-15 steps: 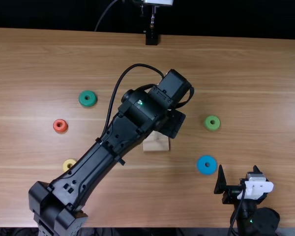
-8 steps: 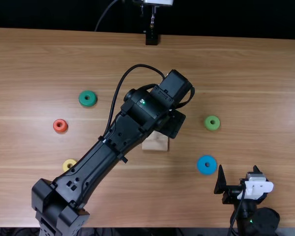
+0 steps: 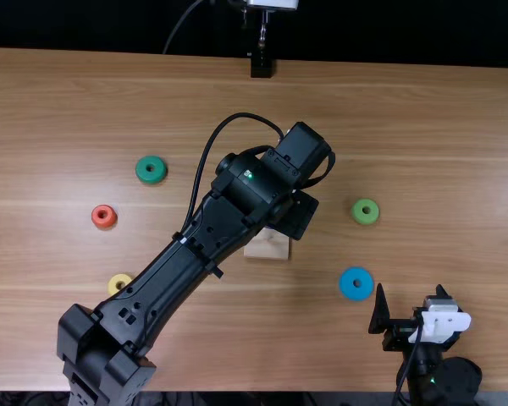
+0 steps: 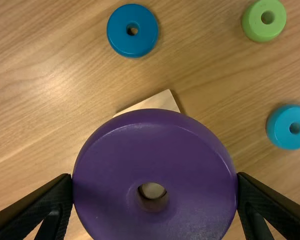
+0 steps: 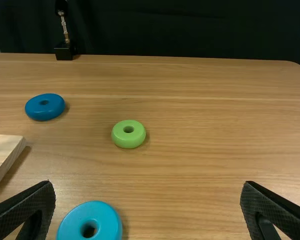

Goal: Build the Hanoi tower: stack the rings onto the peg from bottom to top in this color order: purple, dark blue, light blue, dark green, light green, yellow, orange.

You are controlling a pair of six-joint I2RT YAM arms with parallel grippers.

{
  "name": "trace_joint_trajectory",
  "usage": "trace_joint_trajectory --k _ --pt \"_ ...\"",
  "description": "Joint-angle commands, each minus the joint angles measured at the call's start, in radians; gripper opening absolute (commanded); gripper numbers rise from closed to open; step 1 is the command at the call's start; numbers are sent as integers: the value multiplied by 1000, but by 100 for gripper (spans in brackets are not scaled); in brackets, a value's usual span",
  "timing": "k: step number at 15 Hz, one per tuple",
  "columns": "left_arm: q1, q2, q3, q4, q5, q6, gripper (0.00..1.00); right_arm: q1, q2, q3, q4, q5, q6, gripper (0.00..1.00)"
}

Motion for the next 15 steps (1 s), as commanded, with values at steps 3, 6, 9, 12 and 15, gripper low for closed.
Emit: trace_joint_trajectory --k 3,6,9,12,15 --pt "-2 18 -21 -38 2 -10 94 -1 -17 -76 -32 12 -2 100" --pt "-1 18 -21 -62 2 -10 100 1 -17 -76 -32 10 -2 100" --pt "1 16 -21 -56 2 -7 100 -1 -17 -76 -32 10 -2 100" --pt "6 -4 -12 -32 1 -5 100 -1 -17 -76 -32 12 -2 100" --pt "101 -172 -26 123 -3 -5 100 -1 -17 -76 -32 10 -2 100"
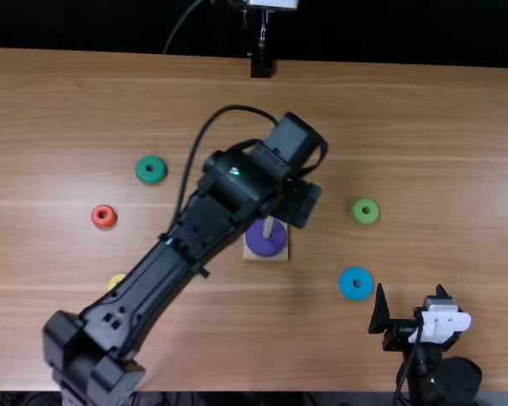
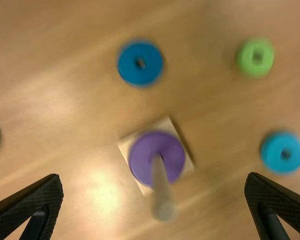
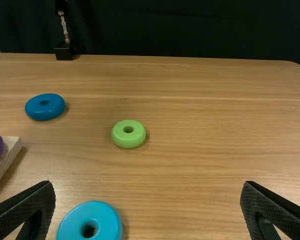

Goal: Build the Hanoi tower: stack the rings onto the peg from bottom to top in this color order: purple, dark blue, light blue, dark green, light green, yellow, orange.

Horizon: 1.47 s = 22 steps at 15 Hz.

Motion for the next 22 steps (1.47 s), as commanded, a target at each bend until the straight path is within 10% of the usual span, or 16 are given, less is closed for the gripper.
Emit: trace_joint_trajectory --k 1,10,15,19,22 --pt "68 -132 -22 34 -7 -6 100 1 -17 -76 -33 13 -3 100" --pt "444 -1097 -1284 887 -19 -6 100 1 -17 -76 -33 13 -3 100" --pt "588 -1594 -1703 905 -19 -1 100 -1 -17 -76 -33 11 -3 100" --pt "582 -1783 -1922 868 -10 3 100 -1 -17 -76 -33 13 -3 100" --pt "586 -1885 -1982 745 3 121 100 -1 -17 -76 -33 13 -3 100"
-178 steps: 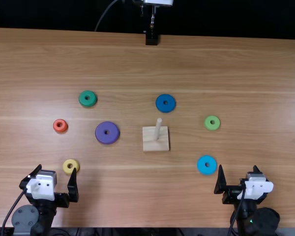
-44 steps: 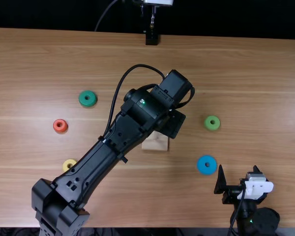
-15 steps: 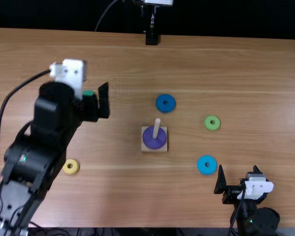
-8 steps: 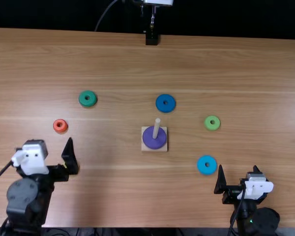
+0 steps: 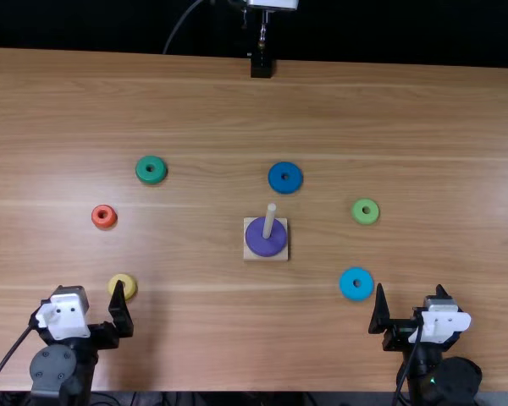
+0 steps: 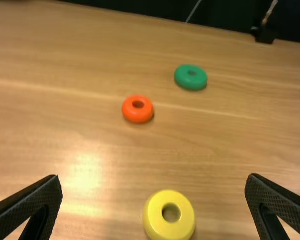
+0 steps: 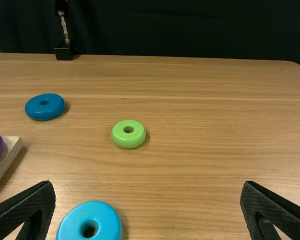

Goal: Build the Hanoi tower: stack the rings onto the peg from bottom to top in this color order: purple, dark blue, light blue, dark green, light green, yellow, orange.

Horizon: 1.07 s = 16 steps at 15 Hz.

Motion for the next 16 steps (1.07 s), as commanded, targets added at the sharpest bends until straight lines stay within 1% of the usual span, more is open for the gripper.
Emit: trace_joint_trajectory --k 1,2,3,5,8,16 --pt "-4 -24 -62 -21 32 97 100 1 -17 -76 -33 11 -2 100" --pt "-8 -27 -91 -27 52 104 100 1 -17 -76 -33 13 -2 100" --pt "-8 -52 -111 -28 60 104 100 -1 -17 -76 -33 11 -2 100" --pt "-3 -84 -111 -56 60 106 100 -1 -17 -76 -33 13 -2 100" --pt "5 -84 -111 -113 56 95 100 -1 -17 -76 -33 13 -2 100" --pt "5 -84 -111 -113 56 97 100 -1 -17 -76 -33 13 -2 100"
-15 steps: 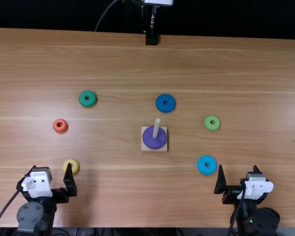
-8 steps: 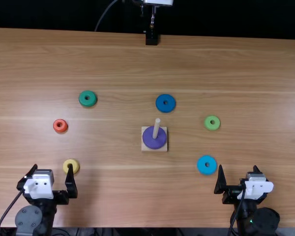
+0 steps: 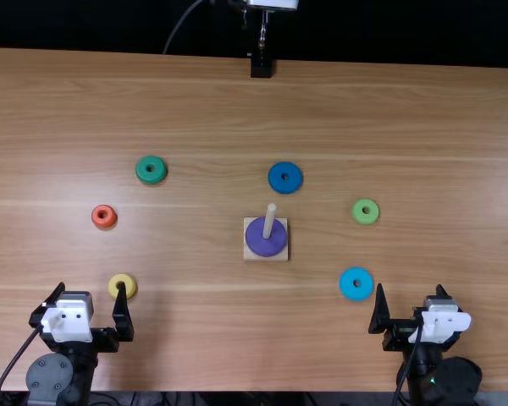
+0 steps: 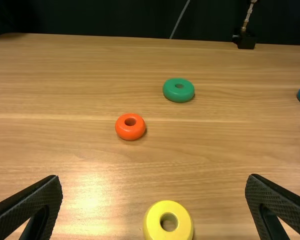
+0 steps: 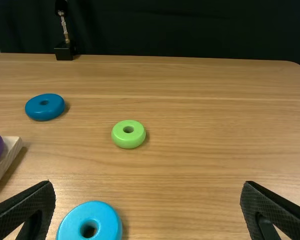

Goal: Build the Hanoi tower: stack the rings onto the peg from bottom to top in this color order: purple, dark blue, light blue, dark green, light green, yellow, orange.

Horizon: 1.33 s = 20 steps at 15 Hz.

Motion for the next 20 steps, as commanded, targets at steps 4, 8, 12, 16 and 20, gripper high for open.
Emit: trace_joint_trajectory --k 4,8,12,16,20 --pt "5 -11 -105 -79 13 9 100 -1 -17 -76 -33 11 -2 100" --pt "5 -11 -105 -79 13 9 100 1 -25 -76 -33 11 7 100" --pt "5 -11 -105 -79 13 9 100 2 -25 -66 -2 18 -6 100" --pt "5 -11 -105 -79 13 9 100 1 -23 101 317 16 3 100" --pt "5 -11 -105 -79 13 9 100 67 268 546 324 5 7 100"
